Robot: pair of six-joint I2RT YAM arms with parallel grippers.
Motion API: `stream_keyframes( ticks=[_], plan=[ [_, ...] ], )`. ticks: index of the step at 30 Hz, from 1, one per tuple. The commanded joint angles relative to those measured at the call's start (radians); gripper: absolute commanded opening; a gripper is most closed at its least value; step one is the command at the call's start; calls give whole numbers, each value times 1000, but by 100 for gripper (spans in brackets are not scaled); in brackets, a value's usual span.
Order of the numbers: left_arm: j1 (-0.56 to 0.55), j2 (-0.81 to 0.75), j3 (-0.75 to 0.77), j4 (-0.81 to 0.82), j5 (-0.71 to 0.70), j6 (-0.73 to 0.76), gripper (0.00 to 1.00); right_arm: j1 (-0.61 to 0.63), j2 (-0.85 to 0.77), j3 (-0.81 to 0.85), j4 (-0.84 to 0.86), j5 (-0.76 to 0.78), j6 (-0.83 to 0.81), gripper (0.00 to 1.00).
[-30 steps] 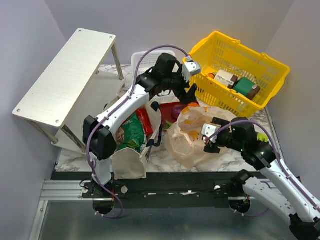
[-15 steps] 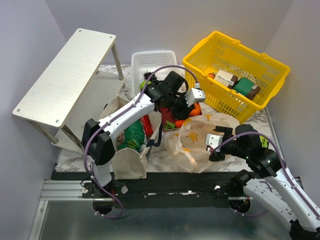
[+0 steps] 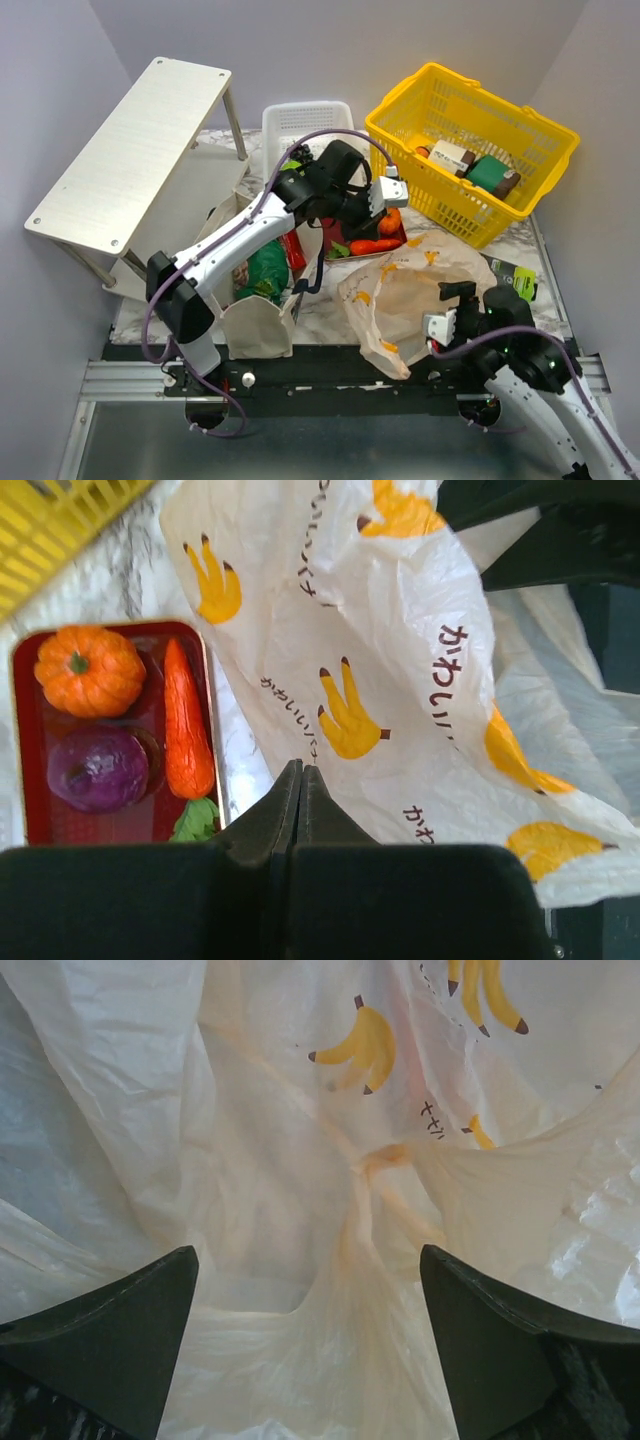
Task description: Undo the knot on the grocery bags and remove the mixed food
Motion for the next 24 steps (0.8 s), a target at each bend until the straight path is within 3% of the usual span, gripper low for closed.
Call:
stream_keyframes(
  ticks=[1, 4, 9, 18, 21, 24],
  plan=[
    [-3, -109, 31, 53, 57, -8, 0, -6, -250, -110, -118, 94, -247, 100],
    [0, -132, 25, 39, 46, 17, 0, -6, -341, -114, -152, 75, -286, 100],
    [0, -184, 7, 13, -14, 55, 0, -6, -303, -30, -191, 55, -244, 100],
    [28, -369, -208, -36, -130, 205, 2, -6, -315, 261, -219, -38, -175, 100],
    [33, -396, -249, -25, -149, 209, 2, -7, -305, 237, -145, 30, -150, 100],
    [33, -387, -257, -7, -146, 182, 9, -7, -269, 150, -10, 127, -84, 100]
  ],
)
